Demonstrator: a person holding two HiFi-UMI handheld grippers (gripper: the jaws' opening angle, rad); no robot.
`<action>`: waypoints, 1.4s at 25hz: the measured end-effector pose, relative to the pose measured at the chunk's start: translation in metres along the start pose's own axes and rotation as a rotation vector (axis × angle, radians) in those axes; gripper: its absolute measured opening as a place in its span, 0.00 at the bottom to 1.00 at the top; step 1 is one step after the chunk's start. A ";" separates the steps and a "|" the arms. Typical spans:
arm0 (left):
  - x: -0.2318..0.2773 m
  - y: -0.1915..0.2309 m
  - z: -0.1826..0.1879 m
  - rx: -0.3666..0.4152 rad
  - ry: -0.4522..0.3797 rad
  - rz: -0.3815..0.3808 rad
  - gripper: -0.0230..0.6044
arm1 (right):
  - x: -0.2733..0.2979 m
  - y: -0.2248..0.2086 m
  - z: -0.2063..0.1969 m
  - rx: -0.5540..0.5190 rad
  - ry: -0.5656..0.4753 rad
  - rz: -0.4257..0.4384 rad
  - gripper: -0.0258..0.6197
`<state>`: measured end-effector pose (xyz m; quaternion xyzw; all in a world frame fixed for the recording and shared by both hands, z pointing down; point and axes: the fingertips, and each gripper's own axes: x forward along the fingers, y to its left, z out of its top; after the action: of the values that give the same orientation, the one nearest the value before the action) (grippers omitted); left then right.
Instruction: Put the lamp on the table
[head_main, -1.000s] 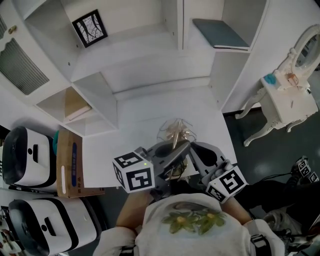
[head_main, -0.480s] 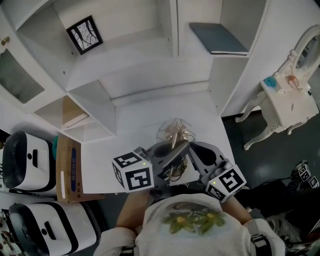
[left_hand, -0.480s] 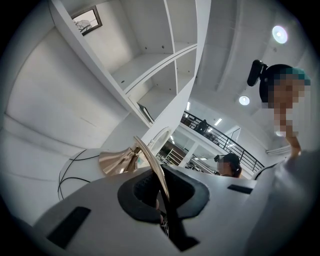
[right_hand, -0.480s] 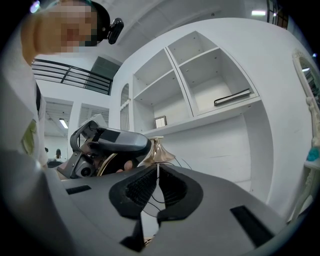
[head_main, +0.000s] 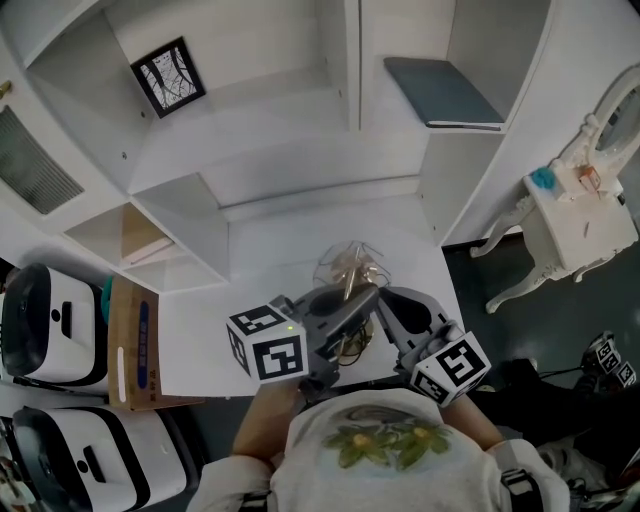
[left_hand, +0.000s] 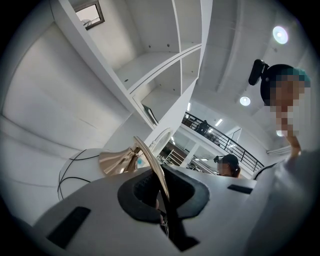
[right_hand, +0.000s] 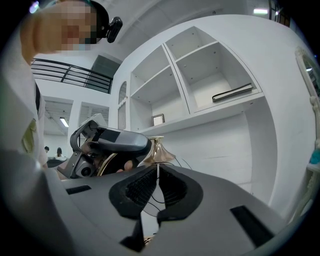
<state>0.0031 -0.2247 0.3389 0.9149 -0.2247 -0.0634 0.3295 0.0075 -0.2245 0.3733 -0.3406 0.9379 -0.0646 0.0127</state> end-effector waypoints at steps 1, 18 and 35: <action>0.001 0.002 0.000 0.003 0.000 0.004 0.08 | 0.002 -0.002 -0.001 -0.001 -0.002 0.002 0.09; 0.016 0.048 0.020 -0.013 0.008 0.023 0.08 | 0.042 -0.036 -0.008 0.026 0.006 0.009 0.09; 0.029 0.088 0.029 -0.011 0.023 0.042 0.08 | 0.073 -0.064 -0.019 0.045 0.035 -0.012 0.09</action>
<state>-0.0111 -0.3145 0.3734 0.9088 -0.2396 -0.0470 0.3384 -0.0091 -0.3174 0.4021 -0.3446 0.9343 -0.0918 0.0034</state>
